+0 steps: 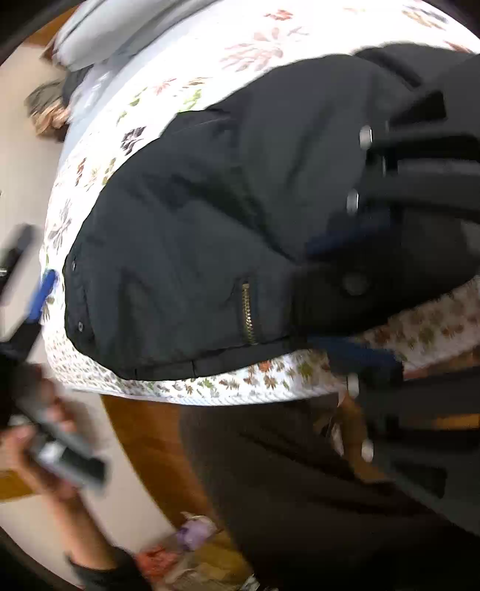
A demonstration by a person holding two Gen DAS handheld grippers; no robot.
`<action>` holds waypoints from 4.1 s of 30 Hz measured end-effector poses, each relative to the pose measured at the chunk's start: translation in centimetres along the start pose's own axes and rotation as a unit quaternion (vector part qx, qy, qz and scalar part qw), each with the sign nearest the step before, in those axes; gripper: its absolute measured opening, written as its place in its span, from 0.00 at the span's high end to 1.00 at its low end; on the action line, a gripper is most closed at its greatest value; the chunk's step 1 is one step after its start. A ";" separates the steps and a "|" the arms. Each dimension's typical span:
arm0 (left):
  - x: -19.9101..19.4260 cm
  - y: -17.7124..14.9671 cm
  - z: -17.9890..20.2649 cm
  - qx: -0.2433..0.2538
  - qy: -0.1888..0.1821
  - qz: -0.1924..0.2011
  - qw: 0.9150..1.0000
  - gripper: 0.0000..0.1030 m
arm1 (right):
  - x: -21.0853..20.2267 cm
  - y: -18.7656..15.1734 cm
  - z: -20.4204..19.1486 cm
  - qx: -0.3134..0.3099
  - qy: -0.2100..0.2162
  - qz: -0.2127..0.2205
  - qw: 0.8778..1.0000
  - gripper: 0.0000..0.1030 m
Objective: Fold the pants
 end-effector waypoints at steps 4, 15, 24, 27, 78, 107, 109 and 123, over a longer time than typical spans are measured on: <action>3.2 -2.7 -0.9 -0.001 0.036 -0.032 0.999 0.03 | -4.9 -2.2 3.0 0.138 0.022 0.062 0.988 0.51; 3.8 -6.8 1.6 0.113 0.097 -0.060 0.987 0.03 | -24.0 -28.9 16.9 0.530 -0.208 0.111 0.814 0.49; 3.8 -6.6 4.6 0.053 0.064 -0.042 0.996 0.03 | -28.0 -43.8 19.3 0.626 -0.226 0.097 0.740 0.42; 4.1 -6.9 5.2 0.048 0.075 -0.042 0.995 0.03 | -27.4 -45.5 19.9 0.623 -0.218 0.092 0.746 0.42; 8.6 -8.4 14.1 0.072 0.074 -0.051 0.993 0.03 | -26.2 -47.9 16.4 0.677 -0.161 0.215 0.685 0.36; 7.4 -7.7 14.3 0.031 0.080 -0.017 0.996 0.03 | -25.0 -51.7 15.2 0.723 -0.097 0.266 0.630 0.32; 7.1 -7.7 14.5 0.029 0.082 -0.013 0.996 0.03 | -24.3 -51.7 15.3 0.728 -0.081 0.281 0.620 0.30; 7.4 -7.8 14.2 0.016 0.082 -0.021 0.996 0.03 | -23.0 -47.0 18.4 0.713 -0.048 0.319 0.622 0.30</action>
Point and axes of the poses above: each gripper's, at about its wrist camera, not at the fingertips, and x roughly the way its jaws point, z to its right, y to its top, the point moved 5 cm from there along x, roughly the way its jaws point
